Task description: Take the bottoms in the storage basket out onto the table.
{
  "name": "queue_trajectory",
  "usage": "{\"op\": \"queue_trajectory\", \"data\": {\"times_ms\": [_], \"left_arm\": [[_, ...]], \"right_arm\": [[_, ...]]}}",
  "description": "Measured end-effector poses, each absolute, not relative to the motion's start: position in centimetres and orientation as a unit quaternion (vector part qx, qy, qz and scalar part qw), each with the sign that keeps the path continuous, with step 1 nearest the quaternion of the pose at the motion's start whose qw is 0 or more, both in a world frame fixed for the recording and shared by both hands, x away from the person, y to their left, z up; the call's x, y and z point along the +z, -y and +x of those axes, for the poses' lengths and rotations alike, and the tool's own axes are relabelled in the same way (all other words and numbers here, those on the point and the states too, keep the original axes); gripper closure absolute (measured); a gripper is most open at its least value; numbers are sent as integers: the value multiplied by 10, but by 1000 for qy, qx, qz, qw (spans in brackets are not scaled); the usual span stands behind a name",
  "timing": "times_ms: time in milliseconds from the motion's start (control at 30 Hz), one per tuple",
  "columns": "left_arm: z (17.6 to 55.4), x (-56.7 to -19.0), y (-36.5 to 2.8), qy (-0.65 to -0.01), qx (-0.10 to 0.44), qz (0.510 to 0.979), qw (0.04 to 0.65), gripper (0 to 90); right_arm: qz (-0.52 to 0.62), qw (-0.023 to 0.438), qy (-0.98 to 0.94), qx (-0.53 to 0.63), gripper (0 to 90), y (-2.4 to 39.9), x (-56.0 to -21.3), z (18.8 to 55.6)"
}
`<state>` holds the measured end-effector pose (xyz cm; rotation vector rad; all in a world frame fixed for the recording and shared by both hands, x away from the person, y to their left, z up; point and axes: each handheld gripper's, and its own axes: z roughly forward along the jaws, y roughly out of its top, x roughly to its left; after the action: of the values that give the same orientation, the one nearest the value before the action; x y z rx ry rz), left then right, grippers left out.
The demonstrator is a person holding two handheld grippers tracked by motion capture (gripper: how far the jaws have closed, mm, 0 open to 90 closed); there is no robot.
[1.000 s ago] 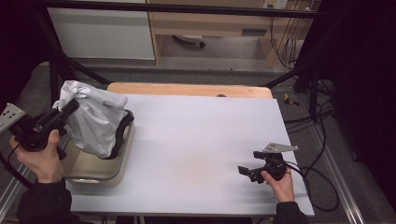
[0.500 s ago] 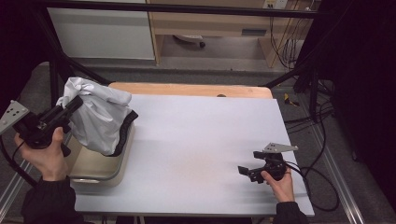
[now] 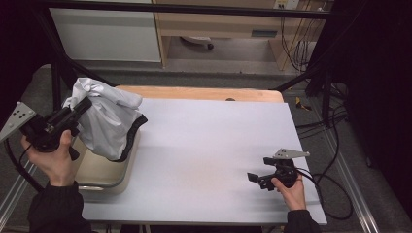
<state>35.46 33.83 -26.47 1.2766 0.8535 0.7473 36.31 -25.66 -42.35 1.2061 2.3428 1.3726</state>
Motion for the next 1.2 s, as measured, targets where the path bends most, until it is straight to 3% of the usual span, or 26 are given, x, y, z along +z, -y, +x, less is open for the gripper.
{"op": "queue_trajectory", "data": {"times_ms": [1200], "left_arm": [[370, -257, -291, -348, 309, 590, 660, 791]], "right_arm": [[404, 86, -785, 463, 7, 257, -423, 363]]}}
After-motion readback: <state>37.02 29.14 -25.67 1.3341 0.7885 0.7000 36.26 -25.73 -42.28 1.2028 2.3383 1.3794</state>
